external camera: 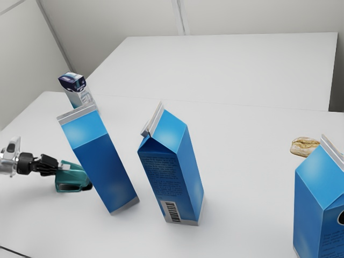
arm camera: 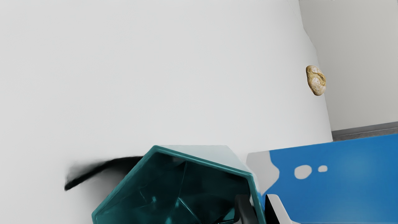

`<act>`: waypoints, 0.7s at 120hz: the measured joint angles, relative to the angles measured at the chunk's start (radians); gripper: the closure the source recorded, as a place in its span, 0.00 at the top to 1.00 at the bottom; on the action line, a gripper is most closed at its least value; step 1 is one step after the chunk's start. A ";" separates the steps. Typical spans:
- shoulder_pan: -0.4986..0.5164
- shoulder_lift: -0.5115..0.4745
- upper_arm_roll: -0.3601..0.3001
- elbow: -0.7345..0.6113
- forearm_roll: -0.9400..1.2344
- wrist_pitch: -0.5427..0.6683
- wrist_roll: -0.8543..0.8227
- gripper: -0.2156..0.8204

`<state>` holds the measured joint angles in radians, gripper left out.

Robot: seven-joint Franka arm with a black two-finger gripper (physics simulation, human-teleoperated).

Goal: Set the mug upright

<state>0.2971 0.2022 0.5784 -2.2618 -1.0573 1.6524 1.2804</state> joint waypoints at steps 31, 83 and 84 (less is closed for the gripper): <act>0.001 -0.063 0.015 0.198 0.030 -0.011 -0.007 0.05; -0.339 0.171 -0.073 1.240 0.576 -0.156 -0.259 0.03; -0.348 0.184 -0.073 1.255 0.581 -0.155 -0.265 0.03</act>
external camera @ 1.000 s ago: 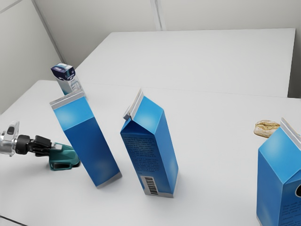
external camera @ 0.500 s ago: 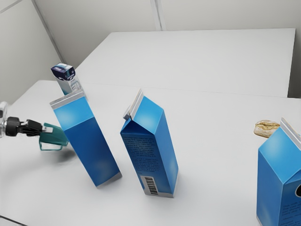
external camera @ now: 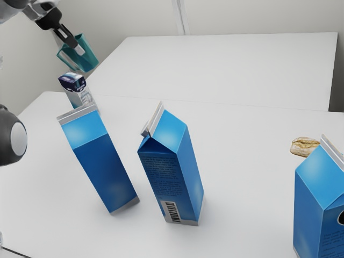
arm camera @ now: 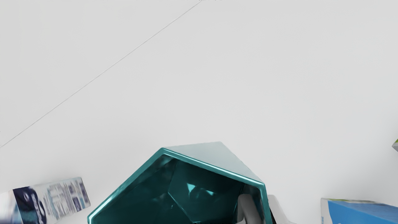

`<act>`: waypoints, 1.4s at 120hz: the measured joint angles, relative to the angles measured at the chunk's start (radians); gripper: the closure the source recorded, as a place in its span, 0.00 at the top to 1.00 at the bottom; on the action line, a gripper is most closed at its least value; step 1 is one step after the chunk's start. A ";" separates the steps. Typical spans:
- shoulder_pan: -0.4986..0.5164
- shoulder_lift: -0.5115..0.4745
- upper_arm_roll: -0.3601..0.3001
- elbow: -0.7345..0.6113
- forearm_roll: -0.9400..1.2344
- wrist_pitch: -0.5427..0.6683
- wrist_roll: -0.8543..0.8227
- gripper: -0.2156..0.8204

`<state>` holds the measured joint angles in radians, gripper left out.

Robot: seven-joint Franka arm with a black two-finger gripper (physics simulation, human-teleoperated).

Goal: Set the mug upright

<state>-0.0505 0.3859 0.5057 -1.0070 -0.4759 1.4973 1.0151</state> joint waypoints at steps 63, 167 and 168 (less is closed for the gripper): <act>-0.158 0.306 -0.088 0.030 0.082 0.198 -0.324 0.03; -0.256 0.281 -0.069 -0.283 0.104 0.344 -0.603 0.27; -0.256 0.281 -0.069 -0.283 0.104 0.345 -0.604 0.29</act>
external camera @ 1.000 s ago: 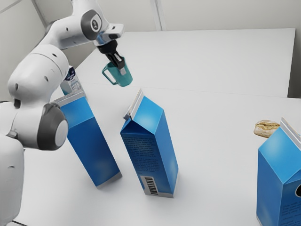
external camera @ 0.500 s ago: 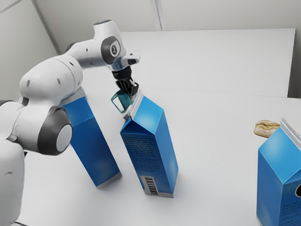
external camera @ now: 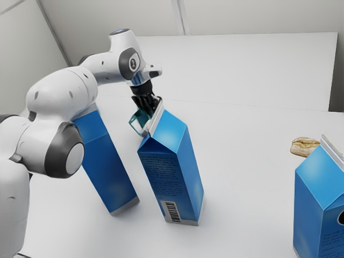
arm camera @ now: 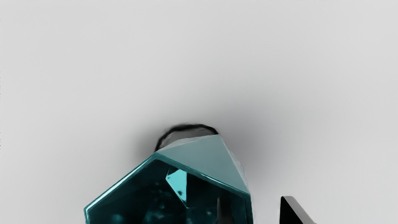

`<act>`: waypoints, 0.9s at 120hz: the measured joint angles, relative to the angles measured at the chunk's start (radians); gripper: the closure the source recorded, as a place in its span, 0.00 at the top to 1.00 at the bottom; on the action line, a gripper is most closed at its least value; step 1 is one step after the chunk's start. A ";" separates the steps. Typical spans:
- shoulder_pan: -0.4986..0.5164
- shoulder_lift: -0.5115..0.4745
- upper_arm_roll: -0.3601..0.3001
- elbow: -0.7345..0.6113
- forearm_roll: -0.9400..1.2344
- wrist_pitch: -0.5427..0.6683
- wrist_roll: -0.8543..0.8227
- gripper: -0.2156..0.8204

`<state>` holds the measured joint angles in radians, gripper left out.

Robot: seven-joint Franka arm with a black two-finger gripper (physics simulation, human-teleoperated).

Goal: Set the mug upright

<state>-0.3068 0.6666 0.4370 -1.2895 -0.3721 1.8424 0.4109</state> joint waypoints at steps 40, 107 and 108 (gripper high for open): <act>0.001 0.000 0.000 0.012 -0.001 0.010 -0.055 0.69; -0.114 -0.468 -0.007 0.042 0.260 -0.397 -0.153 0.78; -0.117 -0.484 -0.008 0.024 0.265 -0.398 -0.155 0.78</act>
<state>-0.4236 0.1830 0.4291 -1.2657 -0.1067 1.4447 0.2559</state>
